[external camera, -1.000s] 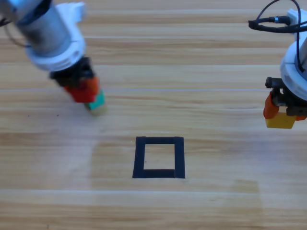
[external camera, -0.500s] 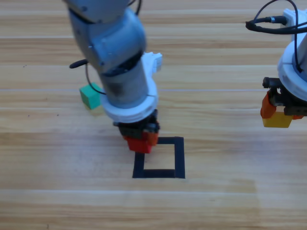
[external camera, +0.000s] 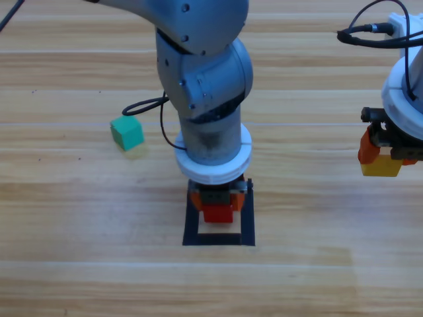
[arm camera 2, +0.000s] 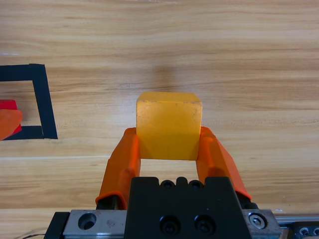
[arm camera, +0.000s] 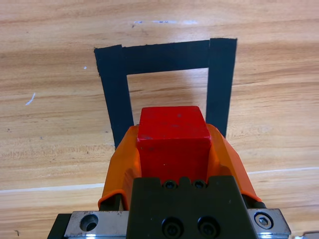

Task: Stack the blocks in the rectangular block: red at the bottom, yellow in the middle, green on top

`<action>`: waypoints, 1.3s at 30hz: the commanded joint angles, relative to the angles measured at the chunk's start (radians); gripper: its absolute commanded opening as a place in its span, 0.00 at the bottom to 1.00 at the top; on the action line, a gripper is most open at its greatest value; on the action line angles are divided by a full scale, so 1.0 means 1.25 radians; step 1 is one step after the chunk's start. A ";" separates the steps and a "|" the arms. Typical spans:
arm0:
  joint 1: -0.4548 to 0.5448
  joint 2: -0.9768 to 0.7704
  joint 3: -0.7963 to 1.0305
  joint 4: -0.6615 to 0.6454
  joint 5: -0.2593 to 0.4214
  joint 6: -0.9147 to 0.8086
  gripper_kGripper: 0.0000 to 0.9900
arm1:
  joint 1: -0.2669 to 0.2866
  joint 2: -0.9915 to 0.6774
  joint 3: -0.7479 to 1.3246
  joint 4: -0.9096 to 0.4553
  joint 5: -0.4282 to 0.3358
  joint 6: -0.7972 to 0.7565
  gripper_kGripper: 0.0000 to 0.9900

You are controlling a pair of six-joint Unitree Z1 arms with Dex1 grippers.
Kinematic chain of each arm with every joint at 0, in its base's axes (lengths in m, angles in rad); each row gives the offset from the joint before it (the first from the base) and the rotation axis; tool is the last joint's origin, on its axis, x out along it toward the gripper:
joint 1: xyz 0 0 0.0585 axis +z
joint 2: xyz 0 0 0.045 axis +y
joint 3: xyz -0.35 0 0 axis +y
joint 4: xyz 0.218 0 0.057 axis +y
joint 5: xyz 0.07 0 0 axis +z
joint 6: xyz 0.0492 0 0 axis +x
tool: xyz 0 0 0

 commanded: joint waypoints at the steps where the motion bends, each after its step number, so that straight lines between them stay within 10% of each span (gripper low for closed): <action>1: -0.016 0.052 -0.029 0.009 0.009 -0.008 0.03 | 0.026 0.038 0.012 -0.015 0.015 -0.007 0.09; 35: -0.019 0.101 -0.029 0.011 0.012 -0.010 0.04 | 0.026 0.038 0.014 -0.026 0.015 -0.006 0.09; 37: -0.019 0.101 -0.028 0.009 0.012 -0.009 0.10 | 0.026 0.038 0.014 -0.027 0.015 -0.006 0.09; 39: -0.024 0.101 -0.036 0.009 0.014 -0.007 0.37 | 0.026 0.039 0.014 -0.029 0.015 -0.006 0.09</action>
